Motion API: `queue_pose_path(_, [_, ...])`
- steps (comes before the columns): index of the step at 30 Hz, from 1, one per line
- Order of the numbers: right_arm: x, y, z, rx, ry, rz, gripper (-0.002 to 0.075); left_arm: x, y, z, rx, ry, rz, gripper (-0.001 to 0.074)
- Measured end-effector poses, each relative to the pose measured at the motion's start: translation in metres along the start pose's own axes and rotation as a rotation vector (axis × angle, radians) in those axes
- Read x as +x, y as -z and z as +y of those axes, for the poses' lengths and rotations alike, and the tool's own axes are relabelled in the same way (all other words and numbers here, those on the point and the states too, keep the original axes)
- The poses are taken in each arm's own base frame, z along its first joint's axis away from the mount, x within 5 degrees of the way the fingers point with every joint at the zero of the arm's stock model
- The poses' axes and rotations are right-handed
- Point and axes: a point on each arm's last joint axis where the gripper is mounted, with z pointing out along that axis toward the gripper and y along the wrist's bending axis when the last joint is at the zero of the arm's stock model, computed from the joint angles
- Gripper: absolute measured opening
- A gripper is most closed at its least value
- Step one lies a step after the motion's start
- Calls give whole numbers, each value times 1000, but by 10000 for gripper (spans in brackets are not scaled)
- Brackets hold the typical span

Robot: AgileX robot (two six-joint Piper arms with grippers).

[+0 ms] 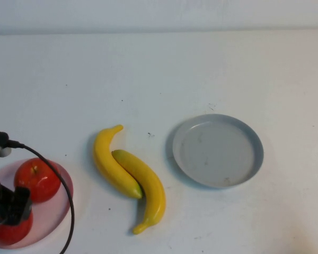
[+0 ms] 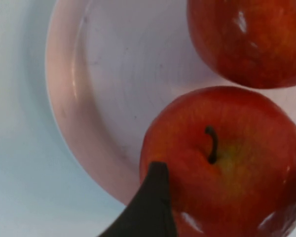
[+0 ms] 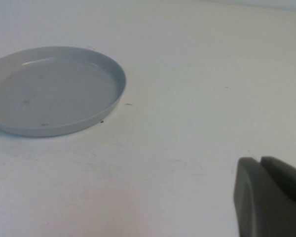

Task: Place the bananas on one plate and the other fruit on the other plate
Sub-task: Put one type of fruit in the left plate, then put another type of fruit in the right plate

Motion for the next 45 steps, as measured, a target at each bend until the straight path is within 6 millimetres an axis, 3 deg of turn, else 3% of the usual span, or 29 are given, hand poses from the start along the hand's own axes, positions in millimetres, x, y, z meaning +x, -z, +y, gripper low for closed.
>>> queue_pose_path(4, [0,0,0,0,0,0,-17,2,11,0,-5,17,-47,668])
queue_pose_path(9, [0,0,0,0,0,0,-17,14,48,-6,39,95,-198,630])
queue_pose_path(11, [0,0,0,0,0,0,-17,25,61,-10,65,98,-263,507])
queue_pose_path(15, [0,0,0,0,0,0,-17,51,85,-14,69,63,-400,149])
queue_pose_path(18, [0,0,0,0,0,0,-17,71,98,-17,56,50,-514,47])
queue_pose_path(23, [0,0,0,0,0,0,-17,103,100,-24,93,74,-678,9])
queue_pose_path(30, [0,0,0,0,0,0,-17,136,77,-30,120,103,-821,4])
queue_pose_path(45, [0,0,0,0,0,0,-17,136,89,-25,2,21,-1069,4])
